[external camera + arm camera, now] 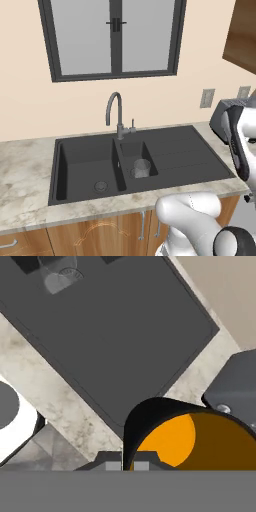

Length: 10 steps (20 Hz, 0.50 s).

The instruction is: Move any existing items from the left basin to the right basin for drying. Then move the mug from the counter to the left basin of the sink for washing.

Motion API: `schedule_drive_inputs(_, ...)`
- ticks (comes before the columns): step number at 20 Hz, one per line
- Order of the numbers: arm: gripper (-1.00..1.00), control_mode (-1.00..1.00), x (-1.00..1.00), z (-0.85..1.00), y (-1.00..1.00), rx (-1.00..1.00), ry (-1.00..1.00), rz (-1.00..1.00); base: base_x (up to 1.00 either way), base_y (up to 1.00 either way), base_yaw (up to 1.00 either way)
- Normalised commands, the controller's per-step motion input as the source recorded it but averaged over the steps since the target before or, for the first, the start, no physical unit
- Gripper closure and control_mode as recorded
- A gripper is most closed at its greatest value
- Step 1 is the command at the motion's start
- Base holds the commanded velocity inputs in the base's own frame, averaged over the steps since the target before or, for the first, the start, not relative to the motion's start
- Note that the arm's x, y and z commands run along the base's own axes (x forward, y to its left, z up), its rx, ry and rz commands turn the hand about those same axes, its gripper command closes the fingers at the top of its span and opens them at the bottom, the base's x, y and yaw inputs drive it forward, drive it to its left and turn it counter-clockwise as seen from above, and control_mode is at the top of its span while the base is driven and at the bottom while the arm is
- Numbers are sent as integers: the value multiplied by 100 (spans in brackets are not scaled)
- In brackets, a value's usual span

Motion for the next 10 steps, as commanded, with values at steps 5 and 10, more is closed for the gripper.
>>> schedule_drive_inputs(5,100,-100,-1,10,100,-1,15,31,0,0,0)
schedule_drive_inputs(10,100,-100,0,19,100,-1,12,30,0,0,0)
